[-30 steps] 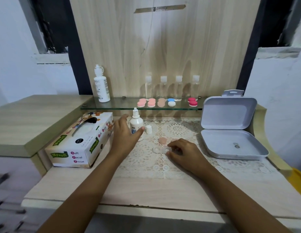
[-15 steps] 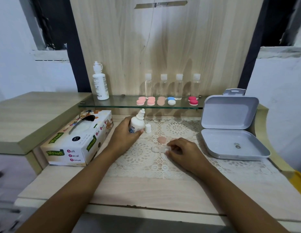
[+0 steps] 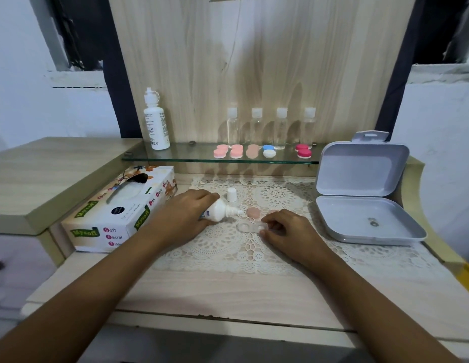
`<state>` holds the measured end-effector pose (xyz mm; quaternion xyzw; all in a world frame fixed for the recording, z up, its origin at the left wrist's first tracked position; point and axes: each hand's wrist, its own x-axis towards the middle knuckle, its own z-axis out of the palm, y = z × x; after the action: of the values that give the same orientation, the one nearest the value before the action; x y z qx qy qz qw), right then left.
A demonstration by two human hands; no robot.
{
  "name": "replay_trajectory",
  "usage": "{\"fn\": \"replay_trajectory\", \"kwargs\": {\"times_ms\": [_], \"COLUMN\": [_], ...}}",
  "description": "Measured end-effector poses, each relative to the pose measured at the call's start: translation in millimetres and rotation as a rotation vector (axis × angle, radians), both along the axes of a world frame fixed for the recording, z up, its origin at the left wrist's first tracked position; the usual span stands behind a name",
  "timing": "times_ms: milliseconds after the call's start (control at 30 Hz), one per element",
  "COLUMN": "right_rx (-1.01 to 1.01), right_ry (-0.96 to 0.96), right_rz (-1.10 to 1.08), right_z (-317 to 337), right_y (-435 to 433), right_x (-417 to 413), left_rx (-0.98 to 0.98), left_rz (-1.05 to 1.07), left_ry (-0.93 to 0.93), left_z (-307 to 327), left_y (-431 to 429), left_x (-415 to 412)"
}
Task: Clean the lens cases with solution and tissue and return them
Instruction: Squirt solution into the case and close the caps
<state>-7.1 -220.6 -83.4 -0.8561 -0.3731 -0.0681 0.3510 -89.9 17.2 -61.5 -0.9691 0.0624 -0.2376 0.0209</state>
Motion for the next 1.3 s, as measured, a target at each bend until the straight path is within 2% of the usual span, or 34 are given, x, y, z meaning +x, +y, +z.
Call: {"fn": "replay_trajectory", "kwargs": {"times_ms": [100, 200, 700, 1300], "right_rx": [0.002, -0.001, -0.005, -0.005], "right_ry": [0.008, 0.004, -0.017, -0.023], "right_rz": [0.003, 0.003, 0.008, 0.012], "right_z": [-1, -1, -2, -2], "right_y": [0, 0, 1, 0], "right_x": [0, 1, 1, 0], "left_rx": [0.161, 0.242, 0.334, 0.342], "left_rz": [-0.019, -0.048, -0.145, -0.13], "left_ry": [-0.03, -0.062, -0.132, -0.143], "left_z": [2, 5, 9, 10], "left_y": [0, 0, -1, -2], "left_x": [3, 5, 11, 10]}}
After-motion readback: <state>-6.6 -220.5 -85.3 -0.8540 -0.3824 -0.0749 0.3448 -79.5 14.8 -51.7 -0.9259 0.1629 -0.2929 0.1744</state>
